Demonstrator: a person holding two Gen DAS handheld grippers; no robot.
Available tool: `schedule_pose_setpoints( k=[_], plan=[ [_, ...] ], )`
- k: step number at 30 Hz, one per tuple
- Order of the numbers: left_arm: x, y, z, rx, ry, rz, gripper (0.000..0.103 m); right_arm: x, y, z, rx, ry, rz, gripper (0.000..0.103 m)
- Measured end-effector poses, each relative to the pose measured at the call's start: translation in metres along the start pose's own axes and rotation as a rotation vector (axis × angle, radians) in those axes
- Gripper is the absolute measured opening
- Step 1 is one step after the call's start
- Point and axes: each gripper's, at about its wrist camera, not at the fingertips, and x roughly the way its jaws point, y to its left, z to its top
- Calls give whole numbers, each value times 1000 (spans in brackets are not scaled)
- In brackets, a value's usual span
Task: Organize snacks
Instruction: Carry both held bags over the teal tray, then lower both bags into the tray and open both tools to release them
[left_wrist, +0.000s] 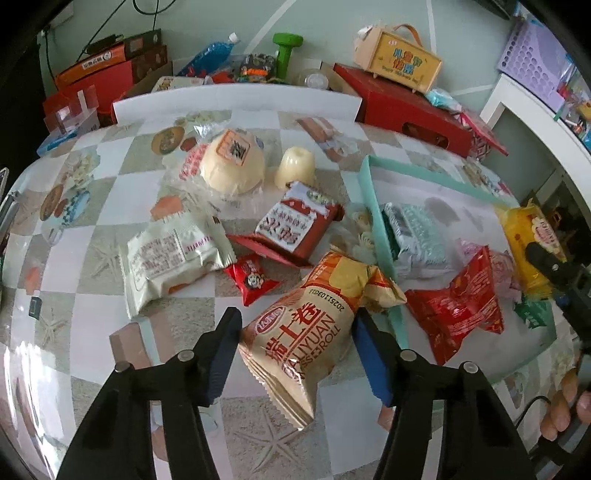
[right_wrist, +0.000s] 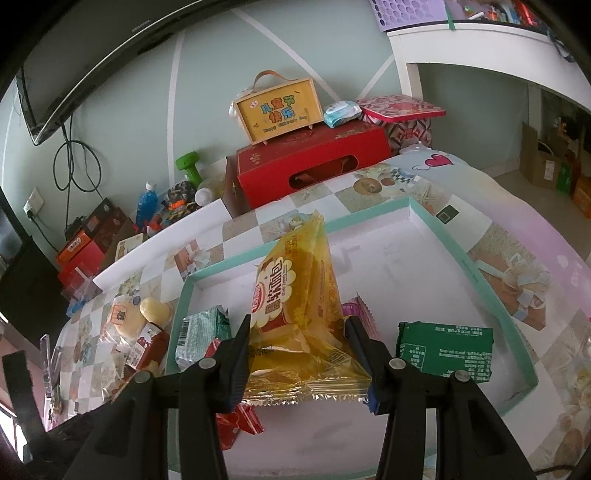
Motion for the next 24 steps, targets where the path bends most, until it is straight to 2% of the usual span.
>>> schedule_pose_setpoints(
  k=[10, 15, 24],
  plan=[
    [-33, -14, 22, 12, -117, -9, 62, 6, -17, 8, 71, -19, 12, 51],
    [-26, -49, 44, 89, -135, -31, 62, 10, -29, 12, 116, -32, 15, 51],
    [10, -133, 82, 251, -108, -103, 62, 15, -49, 16, 160, -36, -9, 52]
  ],
)
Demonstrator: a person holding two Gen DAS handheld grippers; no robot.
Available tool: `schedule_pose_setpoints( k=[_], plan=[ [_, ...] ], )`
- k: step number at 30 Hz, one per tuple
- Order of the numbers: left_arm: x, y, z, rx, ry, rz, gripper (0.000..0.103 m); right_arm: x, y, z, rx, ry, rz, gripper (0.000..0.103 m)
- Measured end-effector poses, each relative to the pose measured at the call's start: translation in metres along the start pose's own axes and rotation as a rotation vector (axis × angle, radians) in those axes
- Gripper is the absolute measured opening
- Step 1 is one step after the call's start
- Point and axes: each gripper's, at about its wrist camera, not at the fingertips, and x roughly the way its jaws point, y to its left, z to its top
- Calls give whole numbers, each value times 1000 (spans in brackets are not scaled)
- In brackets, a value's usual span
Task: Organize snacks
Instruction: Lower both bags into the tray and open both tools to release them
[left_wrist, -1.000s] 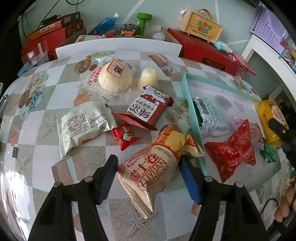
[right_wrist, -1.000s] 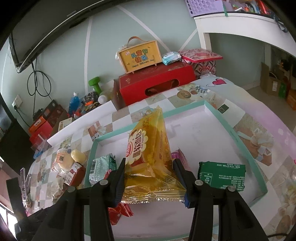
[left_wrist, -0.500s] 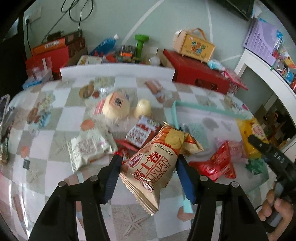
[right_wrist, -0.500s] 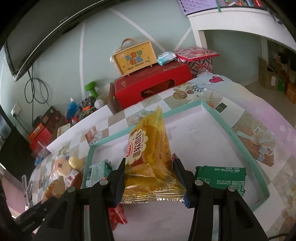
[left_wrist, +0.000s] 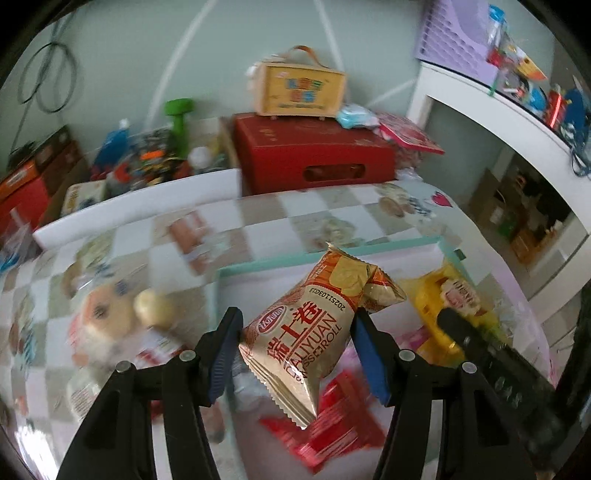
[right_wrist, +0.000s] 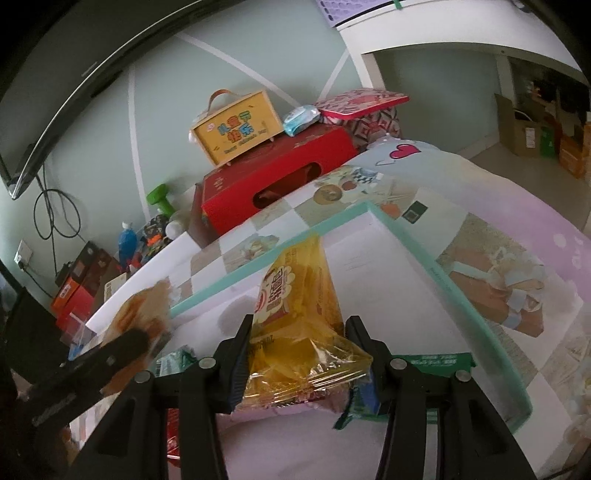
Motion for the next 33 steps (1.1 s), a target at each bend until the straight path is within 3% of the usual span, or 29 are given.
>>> schedule_pose_setpoints(
  k=[3, 7, 12, 14, 15, 17, 18, 27, 33],
  plan=[
    [16, -9, 6, -6, 24, -4, 63, 0, -5, 2, 8, -5, -6, 53],
    [15, -9, 0, -19, 21, -2, 77, -2, -5, 3, 5, -12, -17, 58],
    [7, 12, -9, -84, 24, 29, 80, -5, 6, 2, -45, -15, -38, 60],
    [1, 23, -13, -110, 16, 50, 82, -5, 11, 2, -76, -15, -56, 74],
    [-1, 29, -15, -122, 11, 62, 89, -5, 14, 1, -90, -17, -67, 80],
    [-7, 42, -21, -148, -9, 99, 96, -5, 18, 0, -115, -30, -101, 100],
    [-10, 49, -25, -161, -22, 122, 98, -5, 20, 0, -124, -35, -115, 103],
    [-17, 93, -51, -263, -37, 217, 103, 1, 40, -8, -216, -31, -179, 103],
    [-34, 119, -68, -324, -55, 258, 103, -4, 57, -12, -227, -71, -168, 103]
  ],
)
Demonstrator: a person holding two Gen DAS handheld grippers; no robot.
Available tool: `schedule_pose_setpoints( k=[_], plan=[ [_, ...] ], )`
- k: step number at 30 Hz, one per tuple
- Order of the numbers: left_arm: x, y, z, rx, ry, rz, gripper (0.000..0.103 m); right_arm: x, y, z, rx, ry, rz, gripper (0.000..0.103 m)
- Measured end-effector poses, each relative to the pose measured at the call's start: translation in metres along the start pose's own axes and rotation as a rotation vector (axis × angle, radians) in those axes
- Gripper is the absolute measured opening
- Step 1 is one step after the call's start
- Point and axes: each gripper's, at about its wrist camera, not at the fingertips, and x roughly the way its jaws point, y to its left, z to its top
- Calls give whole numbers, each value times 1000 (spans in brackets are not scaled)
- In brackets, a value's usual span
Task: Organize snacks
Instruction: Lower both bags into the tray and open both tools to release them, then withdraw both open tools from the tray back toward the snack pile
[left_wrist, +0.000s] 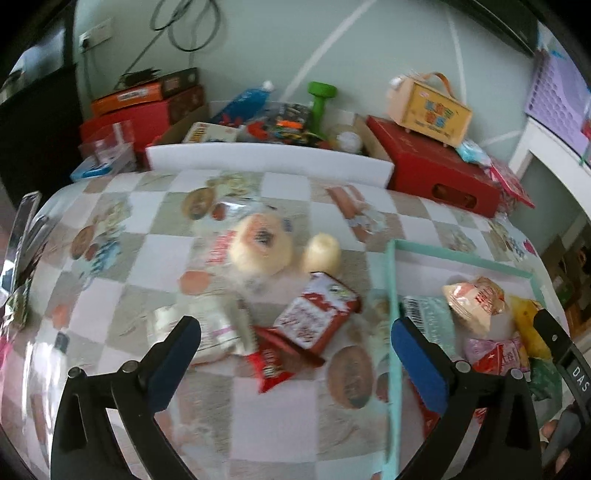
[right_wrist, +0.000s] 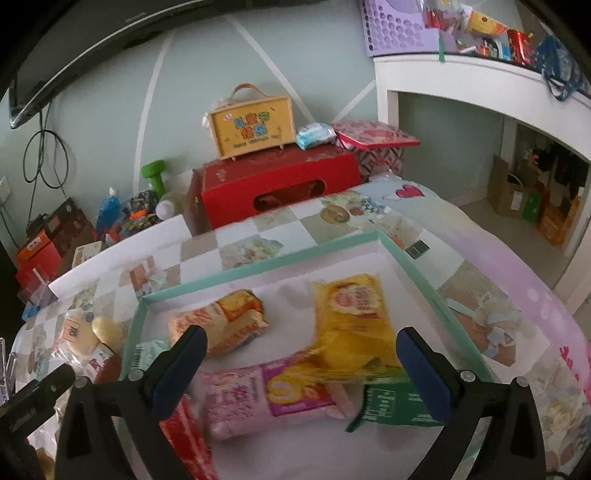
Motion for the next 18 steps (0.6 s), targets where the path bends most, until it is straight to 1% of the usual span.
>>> schedule_pose_setpoints(
  k=[2, 5, 13, 16, 18],
  plan=[
    [-7, 10, -1, -15, -16, 10, 103, -6, 10, 0, -16, -35, 6, 103],
    [-17, 30, -1, -35, -44, 34, 103, -12, 25, 1, -35, -65, 11, 103],
    [-44, 86, -2, -120, -152, 114, 103, -16, 62, -6, -61, -63, 62, 103],
    [-52, 109, -3, -170, -158, 128, 103, -21, 77, -9, -72, -83, 78, 103],
    [-57, 125, -5, -205, -157, 128, 103, -24, 87, -12, -66, -84, 129, 103]
  ],
)
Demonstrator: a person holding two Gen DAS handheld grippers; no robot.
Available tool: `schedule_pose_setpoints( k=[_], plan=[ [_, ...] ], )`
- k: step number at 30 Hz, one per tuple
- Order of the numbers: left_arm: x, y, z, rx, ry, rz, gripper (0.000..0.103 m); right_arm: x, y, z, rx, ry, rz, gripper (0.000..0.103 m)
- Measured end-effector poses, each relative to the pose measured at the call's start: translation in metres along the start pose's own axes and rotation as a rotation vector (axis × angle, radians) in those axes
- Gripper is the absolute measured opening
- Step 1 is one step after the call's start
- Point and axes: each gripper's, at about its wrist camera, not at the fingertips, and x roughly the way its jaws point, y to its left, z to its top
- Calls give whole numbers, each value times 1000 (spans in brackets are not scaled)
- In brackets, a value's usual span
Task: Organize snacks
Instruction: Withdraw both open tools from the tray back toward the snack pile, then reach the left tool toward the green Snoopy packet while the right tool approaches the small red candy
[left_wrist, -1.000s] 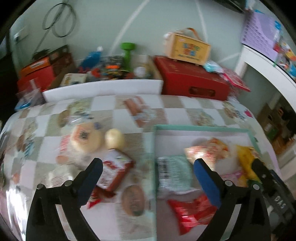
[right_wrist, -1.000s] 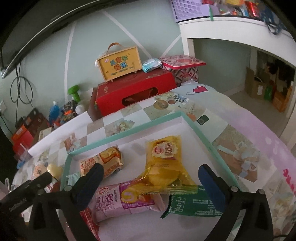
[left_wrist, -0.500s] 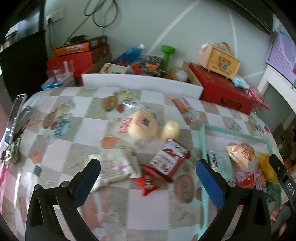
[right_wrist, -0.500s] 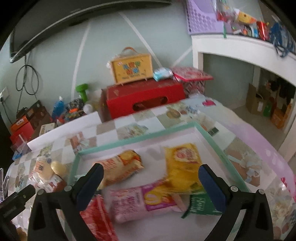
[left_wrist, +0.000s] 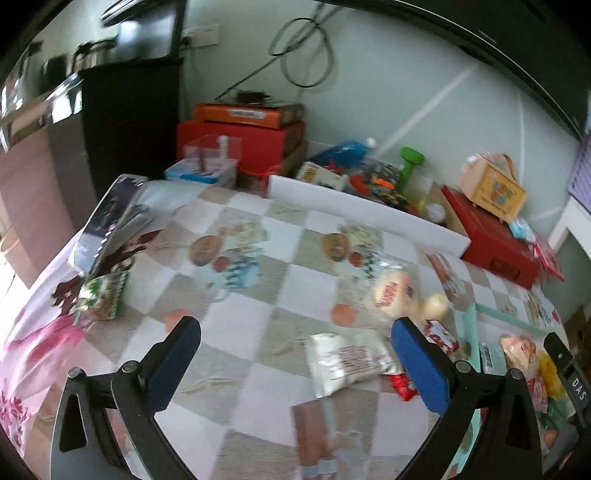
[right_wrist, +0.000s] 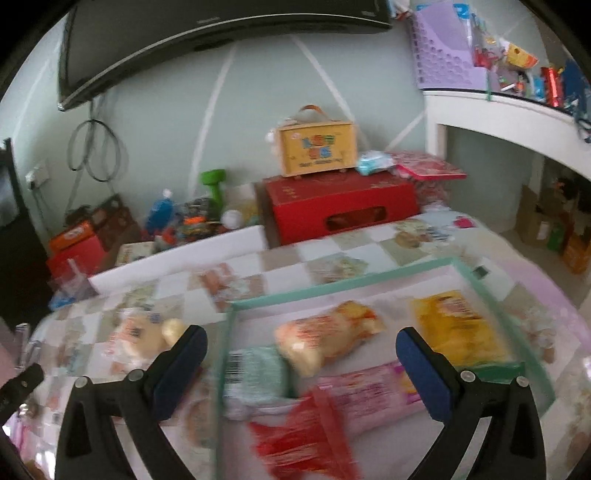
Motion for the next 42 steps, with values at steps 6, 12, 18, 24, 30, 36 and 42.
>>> schedule_pose_setpoints(
  k=[6, 12, 18, 24, 30, 36, 42],
  plan=[
    [-11, 34, 2, -9, -18, 80, 103, 2, 39, -12, -2, 43, 138, 103],
    [-11, 71, 2, -36, 12, 161, 103, 2, 90, -31, -163, 68, 169, 103],
    [-9, 98, 0, -96, 49, 165, 103, 10, 124, -56, -258, 159, 236, 103],
    [9, 101, -7, -92, 114, 151, 103, 19, 135, -71, -301, 210, 247, 98],
    [24, 112, -9, -85, 153, 181, 103, 32, 136, -79, -302, 272, 241, 79],
    [33, 156, -3, -189, 144, 249, 102, 40, 139, -84, -330, 294, 218, 68],
    [51, 182, -2, -242, 147, 253, 102, 45, 141, -88, -346, 317, 208, 58]
  ],
)
